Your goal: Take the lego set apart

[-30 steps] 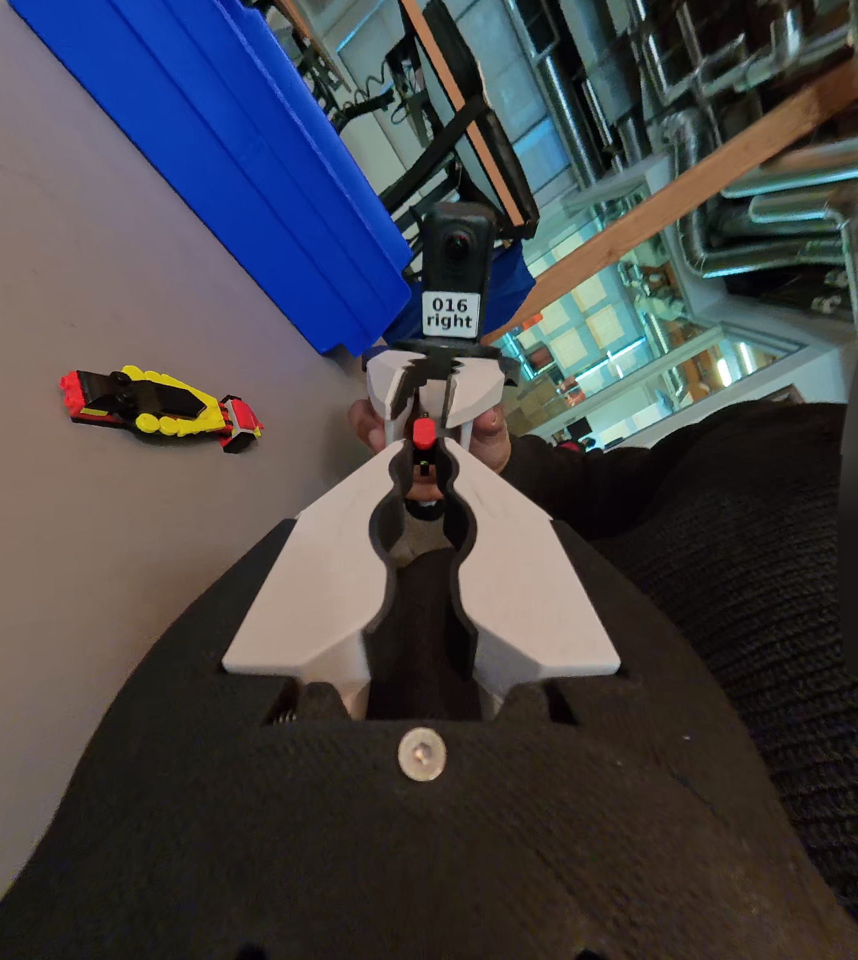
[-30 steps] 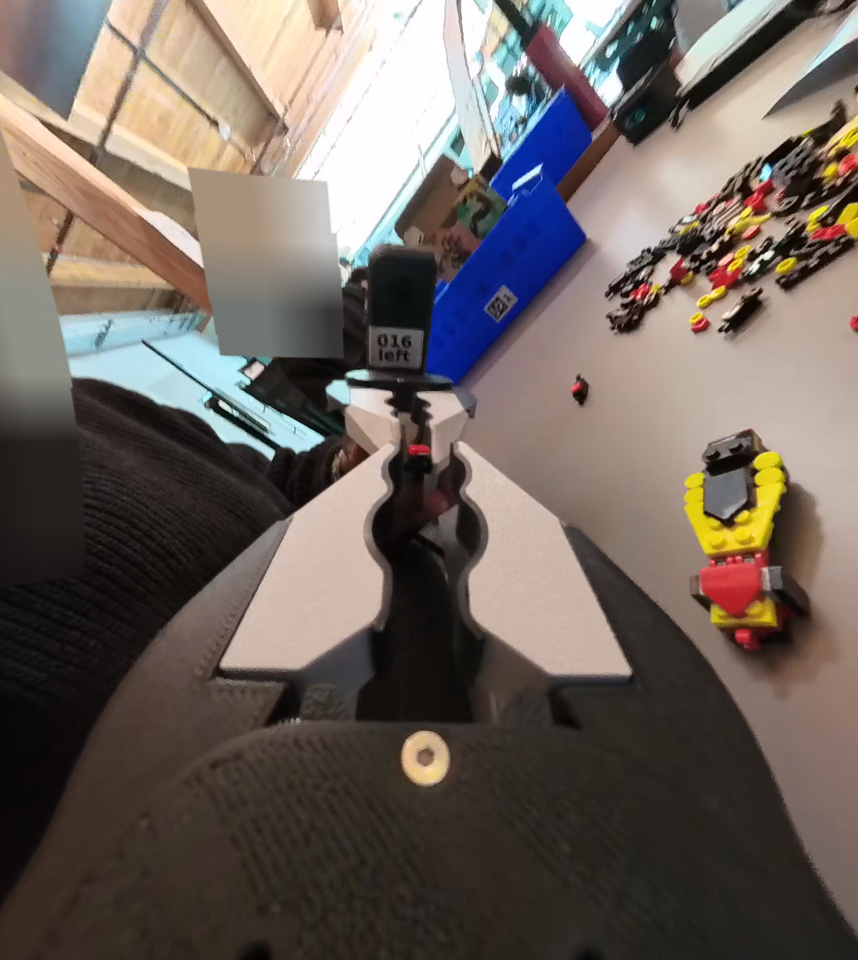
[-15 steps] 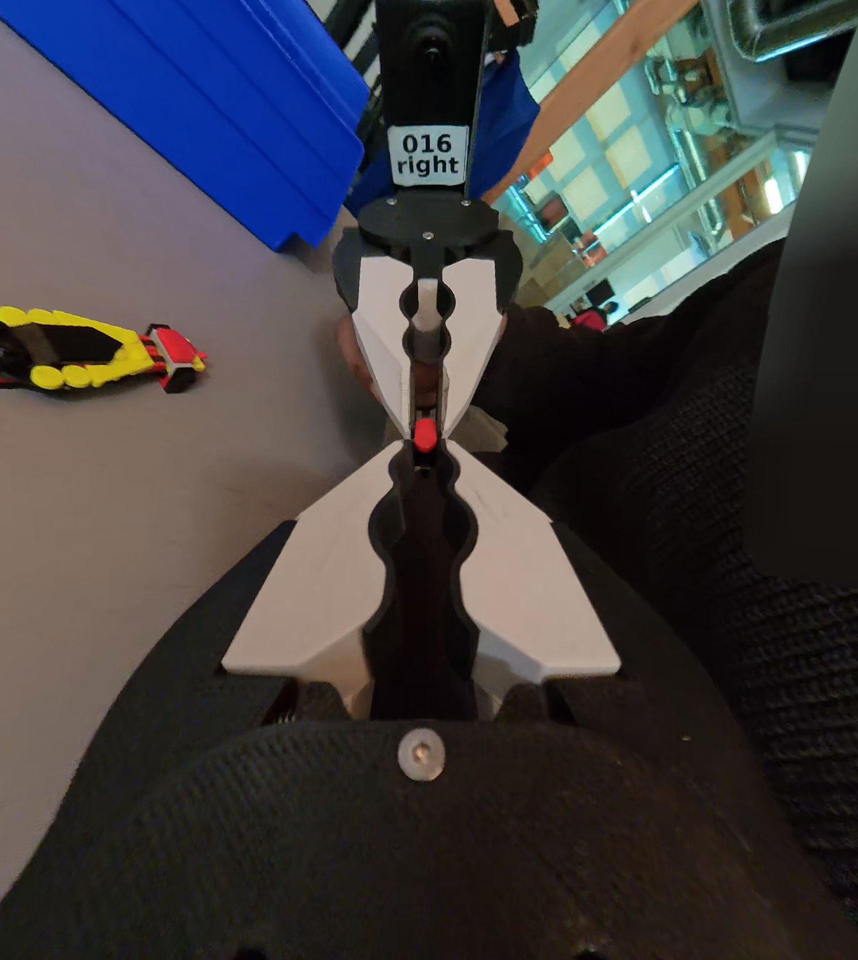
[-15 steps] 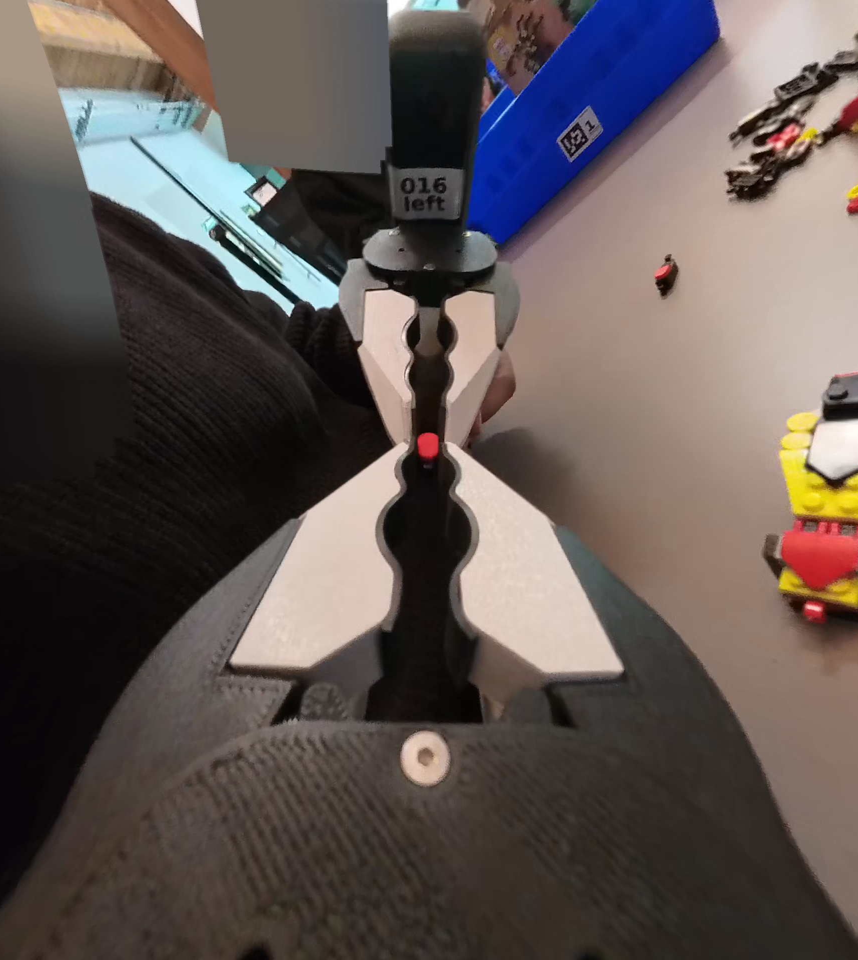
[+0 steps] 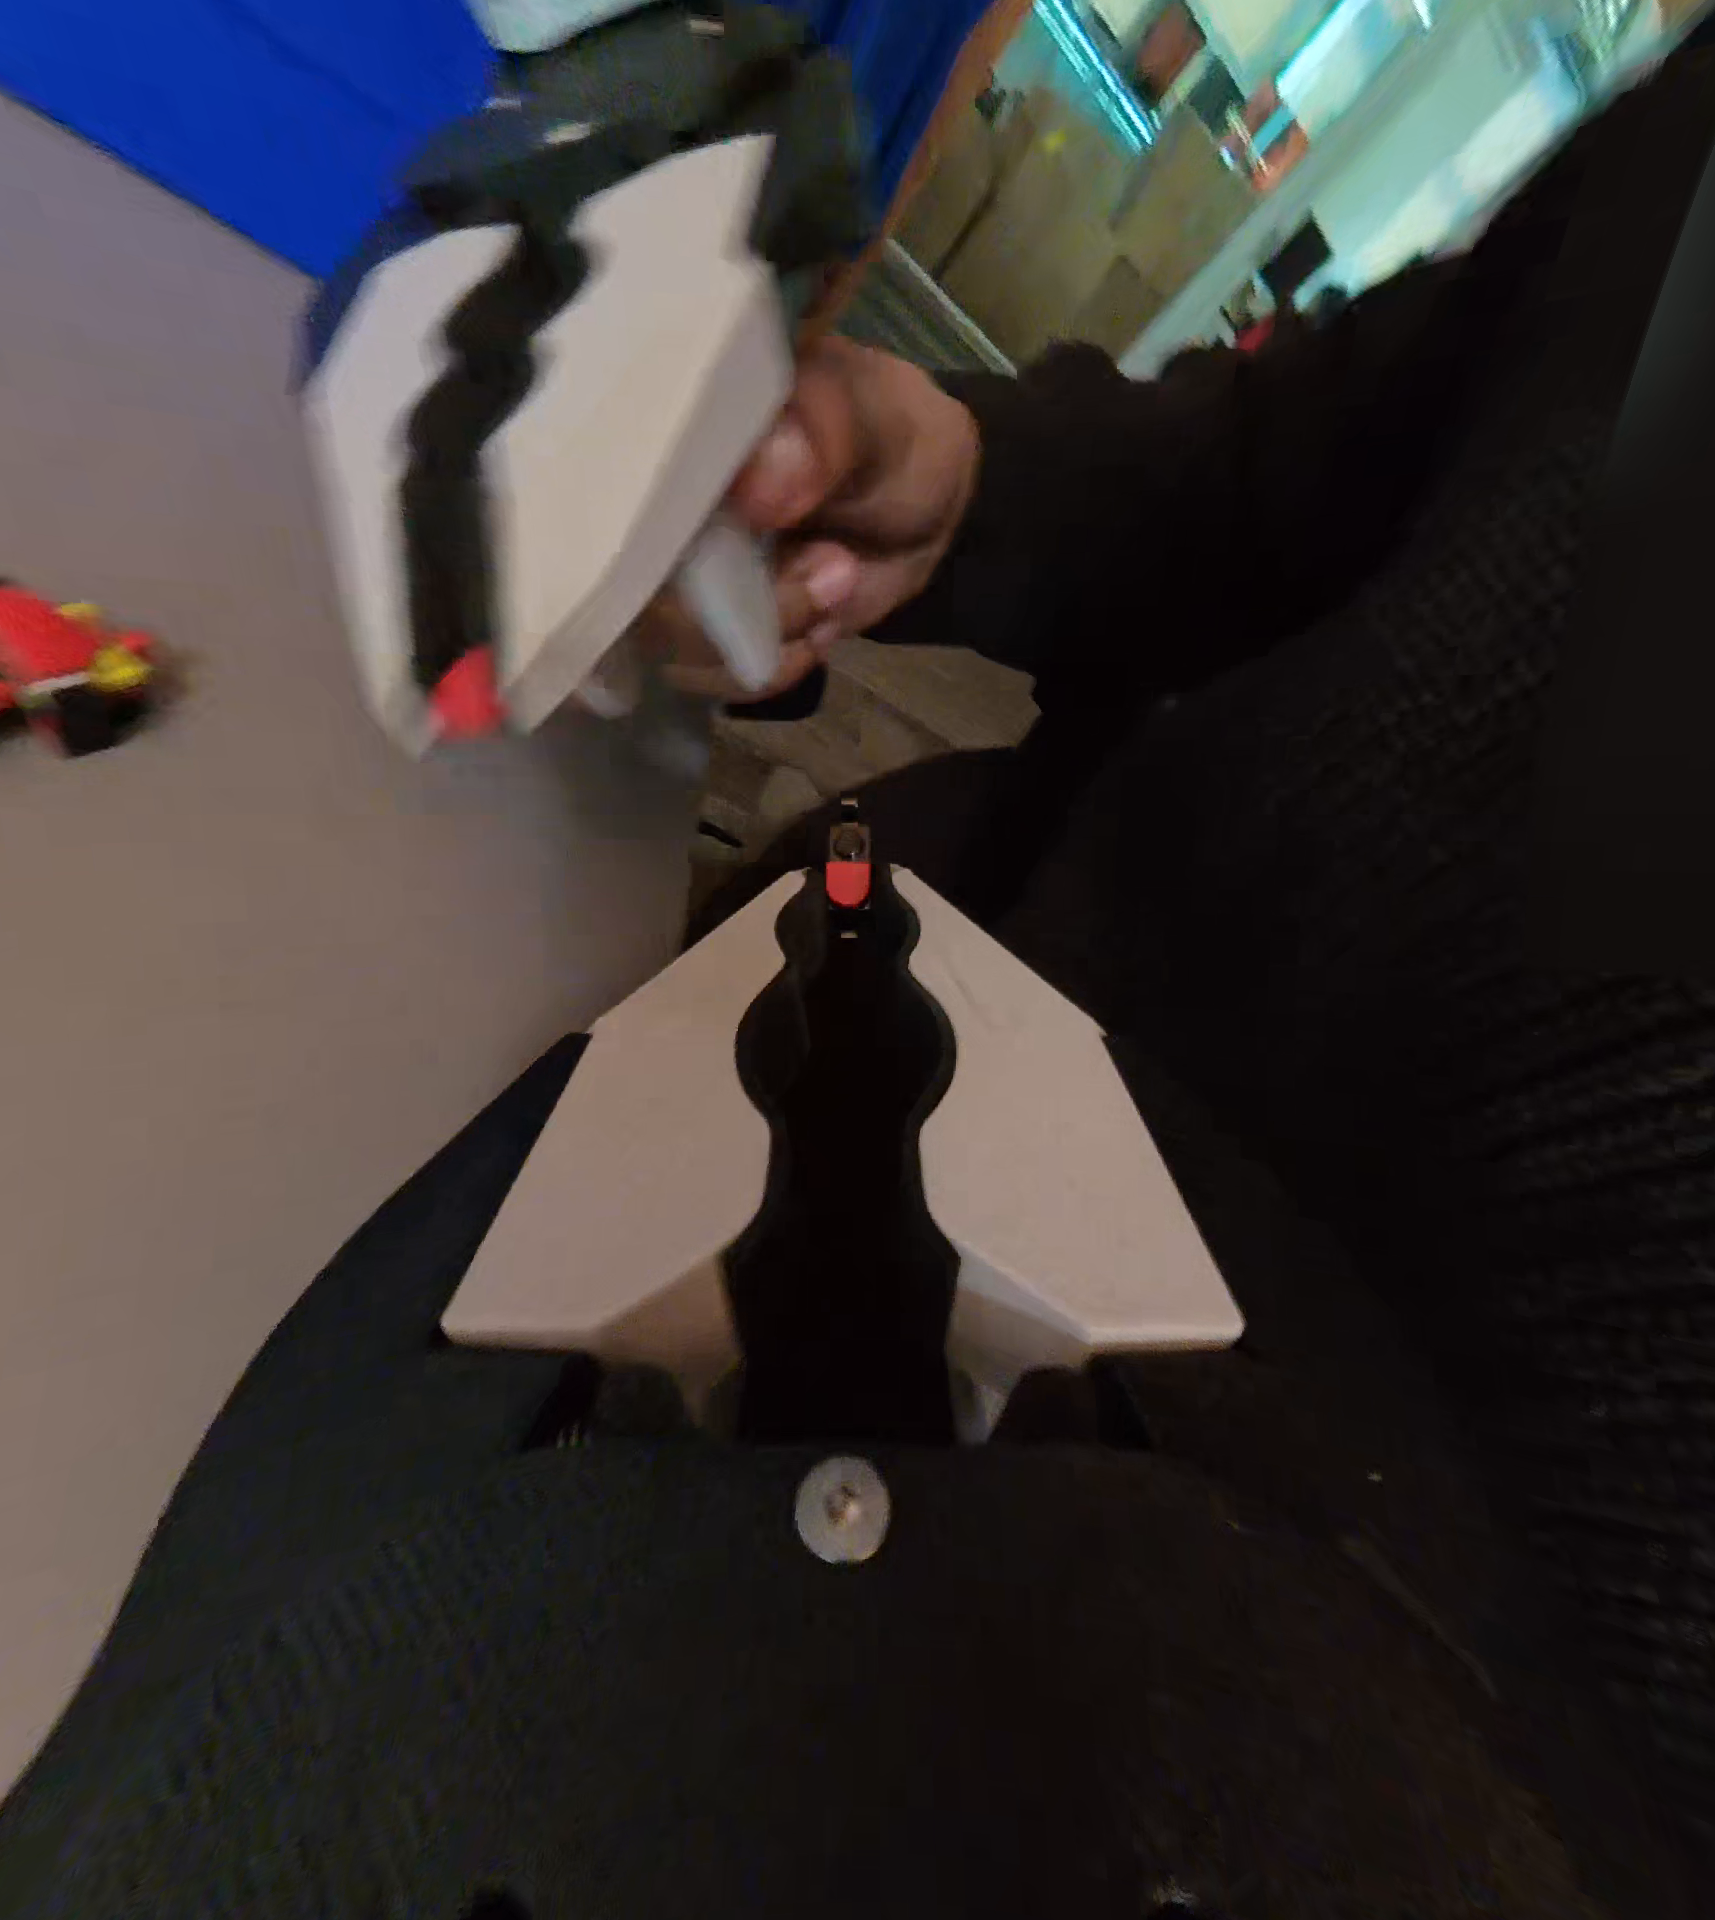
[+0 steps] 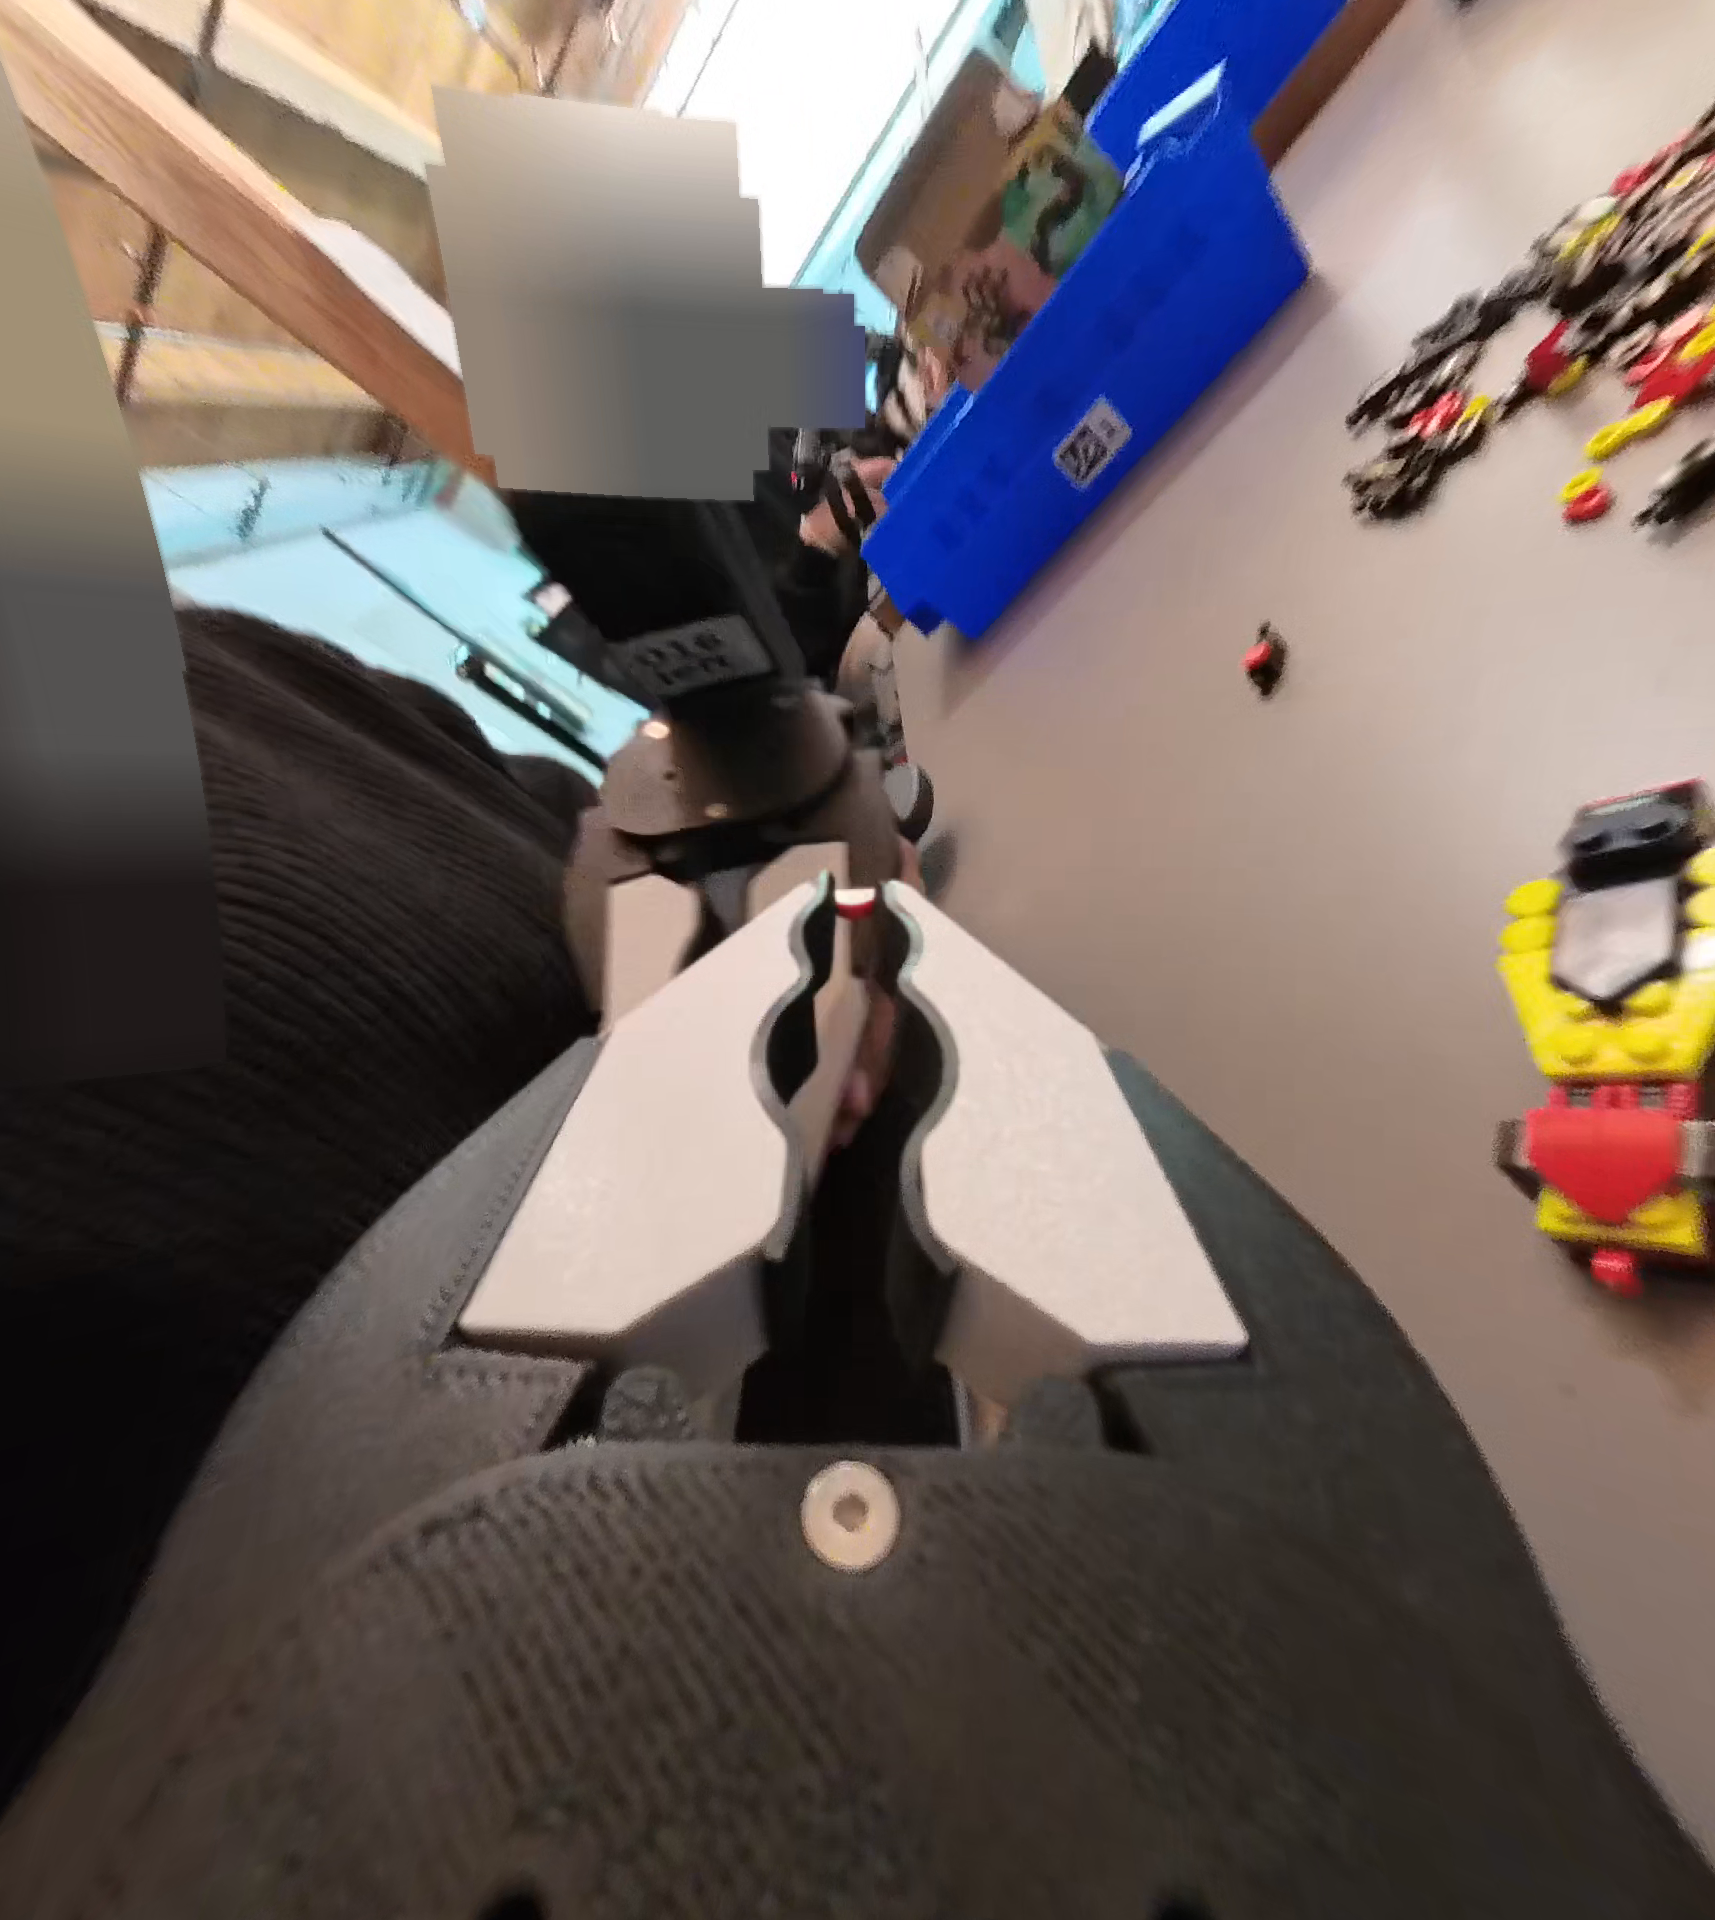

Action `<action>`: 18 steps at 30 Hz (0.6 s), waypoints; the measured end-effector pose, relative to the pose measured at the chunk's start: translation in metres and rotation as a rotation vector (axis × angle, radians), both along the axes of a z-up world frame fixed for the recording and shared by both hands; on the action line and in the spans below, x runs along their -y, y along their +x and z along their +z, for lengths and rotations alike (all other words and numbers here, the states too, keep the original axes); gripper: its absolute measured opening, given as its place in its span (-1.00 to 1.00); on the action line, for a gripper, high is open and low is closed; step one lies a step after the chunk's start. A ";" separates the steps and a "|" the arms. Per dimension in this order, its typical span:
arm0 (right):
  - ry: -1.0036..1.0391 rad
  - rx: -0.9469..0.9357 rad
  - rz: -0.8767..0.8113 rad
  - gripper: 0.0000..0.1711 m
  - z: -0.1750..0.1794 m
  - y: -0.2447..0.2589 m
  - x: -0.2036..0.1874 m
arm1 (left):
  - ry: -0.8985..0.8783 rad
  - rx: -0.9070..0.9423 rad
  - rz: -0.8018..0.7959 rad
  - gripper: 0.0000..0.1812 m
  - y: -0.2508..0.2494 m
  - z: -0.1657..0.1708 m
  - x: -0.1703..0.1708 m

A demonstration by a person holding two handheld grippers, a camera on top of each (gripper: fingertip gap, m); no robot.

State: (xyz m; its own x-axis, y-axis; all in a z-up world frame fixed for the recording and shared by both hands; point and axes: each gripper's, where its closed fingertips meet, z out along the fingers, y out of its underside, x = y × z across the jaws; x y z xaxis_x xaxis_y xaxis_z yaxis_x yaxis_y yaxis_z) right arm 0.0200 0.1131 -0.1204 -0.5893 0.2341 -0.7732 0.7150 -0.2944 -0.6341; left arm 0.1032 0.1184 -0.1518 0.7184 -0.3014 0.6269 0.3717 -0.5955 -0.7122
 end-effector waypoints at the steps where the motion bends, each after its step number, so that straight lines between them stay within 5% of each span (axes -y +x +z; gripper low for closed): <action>1: -0.009 -0.007 -0.039 -0.92 0.003 -0.005 -0.008 | -0.013 0.027 0.040 -0.93 -0.012 -0.004 0.001; 7: 0.065 -0.051 -0.179 -0.93 -0.001 -0.028 -0.029 | 0.063 0.015 0.192 -0.93 -0.048 0.009 -0.006; 15: 0.676 -0.172 -0.193 -0.92 -0.051 -0.121 -0.007 | 0.087 0.007 0.194 -0.93 -0.046 0.008 -0.007; 18: 0.738 -0.174 -0.193 -0.92 -0.062 -0.165 0.004 | 0.097 -0.022 0.211 -0.93 -0.048 0.008 -0.005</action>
